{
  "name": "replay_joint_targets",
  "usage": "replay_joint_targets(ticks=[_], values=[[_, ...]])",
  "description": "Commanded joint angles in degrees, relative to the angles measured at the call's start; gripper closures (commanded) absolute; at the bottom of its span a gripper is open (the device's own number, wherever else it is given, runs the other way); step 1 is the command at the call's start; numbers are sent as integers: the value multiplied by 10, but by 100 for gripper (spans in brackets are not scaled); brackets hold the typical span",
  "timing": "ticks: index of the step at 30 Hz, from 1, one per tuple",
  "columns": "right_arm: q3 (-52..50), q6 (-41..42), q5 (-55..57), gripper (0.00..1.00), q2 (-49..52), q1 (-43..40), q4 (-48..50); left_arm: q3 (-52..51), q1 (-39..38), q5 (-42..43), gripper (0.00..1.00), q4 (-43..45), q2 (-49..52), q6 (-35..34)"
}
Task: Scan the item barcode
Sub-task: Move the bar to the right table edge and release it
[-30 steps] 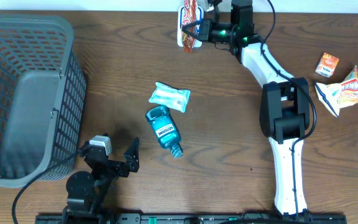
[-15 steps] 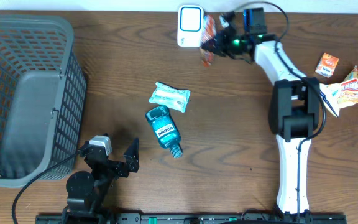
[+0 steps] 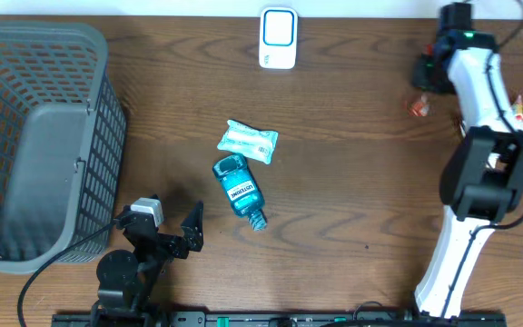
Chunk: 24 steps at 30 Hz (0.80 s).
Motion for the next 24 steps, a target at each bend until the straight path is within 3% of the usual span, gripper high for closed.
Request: replay_joint_targets(ticks=[1, 4, 9, 12, 17, 20, 21, 22, 24], values=[[3, -5, 108, 74, -2, -36, -10, -9, 1, 7, 2, -12, -3, -1], [3, -5, 106, 61, -2, -58, -22, -9, 1, 7, 2, -12, -3, -1], [3, -5, 99, 61, -11, -71, -48, -9, 1, 7, 2, -12, -3, -1], [3, -5, 64, 51, -29, -68, -50, -9, 1, 7, 2, -12, -3, -1], [3, -5, -107, 36, -87, -52, -42, -9, 1, 7, 2, -12, -3, -1], [3, -5, -232, 33, -110, -29, -53, -9, 1, 7, 2, -12, -3, -1], [3, -5, -268, 25, -113, -20, -58, -9, 1, 7, 2, -12, -3, -1], [3, -5, -310, 1, -114, -8, -68, -9, 1, 7, 2, -12, -3, -1], [3, 19, -369, 1, -111, 16, -91, -9, 1, 7, 2, -12, -3, -1]])
